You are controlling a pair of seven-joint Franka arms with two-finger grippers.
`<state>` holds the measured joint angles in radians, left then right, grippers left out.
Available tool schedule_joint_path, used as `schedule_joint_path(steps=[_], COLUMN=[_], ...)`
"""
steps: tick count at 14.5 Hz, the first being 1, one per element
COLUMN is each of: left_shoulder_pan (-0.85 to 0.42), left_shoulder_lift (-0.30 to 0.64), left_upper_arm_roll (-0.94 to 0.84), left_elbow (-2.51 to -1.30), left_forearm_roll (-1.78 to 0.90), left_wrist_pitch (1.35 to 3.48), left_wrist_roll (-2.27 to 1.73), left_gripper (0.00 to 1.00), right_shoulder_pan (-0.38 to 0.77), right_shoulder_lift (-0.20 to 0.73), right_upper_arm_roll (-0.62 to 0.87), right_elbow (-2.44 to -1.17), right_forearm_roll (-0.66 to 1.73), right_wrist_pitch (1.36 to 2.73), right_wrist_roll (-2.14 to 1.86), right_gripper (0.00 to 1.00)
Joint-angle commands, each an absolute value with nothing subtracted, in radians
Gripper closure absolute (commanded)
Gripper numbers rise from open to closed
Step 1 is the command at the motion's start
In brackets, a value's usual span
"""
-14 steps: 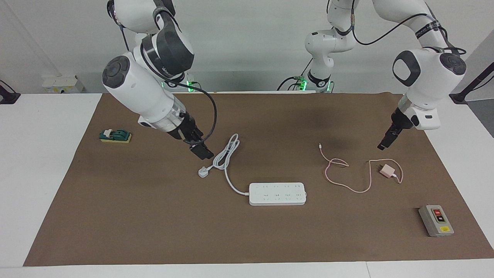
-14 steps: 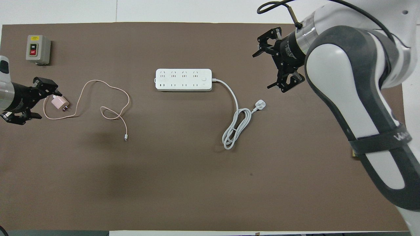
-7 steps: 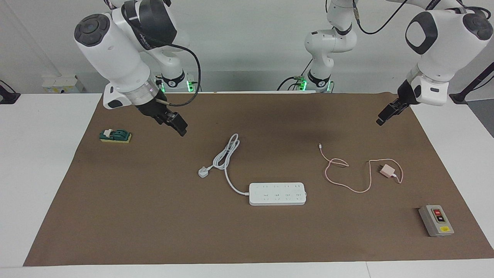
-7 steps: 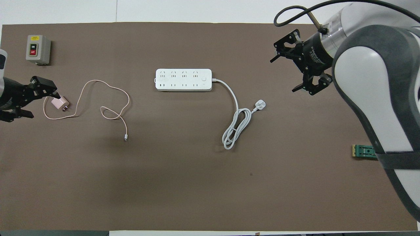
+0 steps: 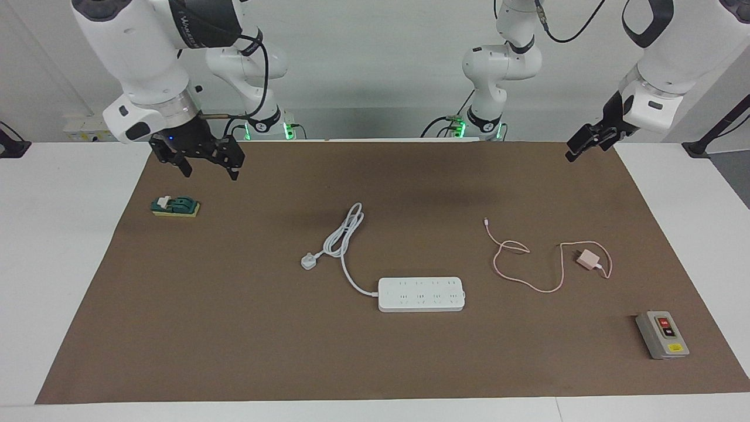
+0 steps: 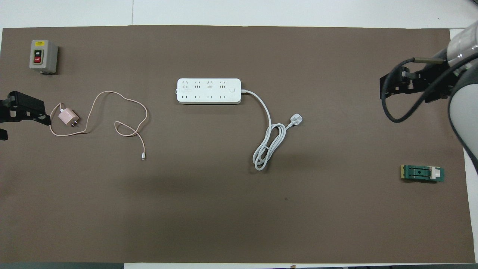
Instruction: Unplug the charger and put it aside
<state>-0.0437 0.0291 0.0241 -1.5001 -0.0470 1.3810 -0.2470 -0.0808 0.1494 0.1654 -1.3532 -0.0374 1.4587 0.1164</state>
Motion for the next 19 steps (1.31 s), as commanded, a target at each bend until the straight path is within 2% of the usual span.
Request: schedule_joint_path(steps=[1, 6, 9, 12, 19], left_shoulder_pan=[-0.063, -0.072, -0.072, -0.072, -0.071], left_shoulder_lift=[0.071, 0.052, 0.049, 0.038, 0.012], left_upper_arm_roll=[0.031, 0.031, 0.031, 0.031, 0.028], left_elbow=[-1.404, -1.448, -1.462, -1.480, -1.523], left_forearm_roll=[-0.037, -0.051, -0.040, -0.037, -0.035], left_wrist_pitch=[1.284, 1.379, 1.390, 1.414, 1.410], left_wrist_roll=[-0.207, -0.081, -0.049, -0.043, -0.008], left_gripper=[0.00, 0.00, 0.00, 0.00, 0.00], right_shoulder_pan=[-0.117, -0.146, -0.108, -0.052, -0.063], right_shoulder_lift=[0.080, -0.052, -0.112, -0.109, -0.104], right_upper_arm_roll=[0.173, 0.172, 0.098, 0.028, 0.026], right_elbow=[-1.425, -1.595, -1.686, -1.692, -1.681], right_forearm_roll=[-0.067, -0.066, -0.057, -0.055, -0.010], right_wrist_pitch=[1.471, 1.506, 1.548, 1.557, 1.511], right_wrist_roll=[-0.001, -0.020, -0.044, -0.049, -0.058], right_gripper=[0.00, 0.00, 0.00, 0.00, 0.00])
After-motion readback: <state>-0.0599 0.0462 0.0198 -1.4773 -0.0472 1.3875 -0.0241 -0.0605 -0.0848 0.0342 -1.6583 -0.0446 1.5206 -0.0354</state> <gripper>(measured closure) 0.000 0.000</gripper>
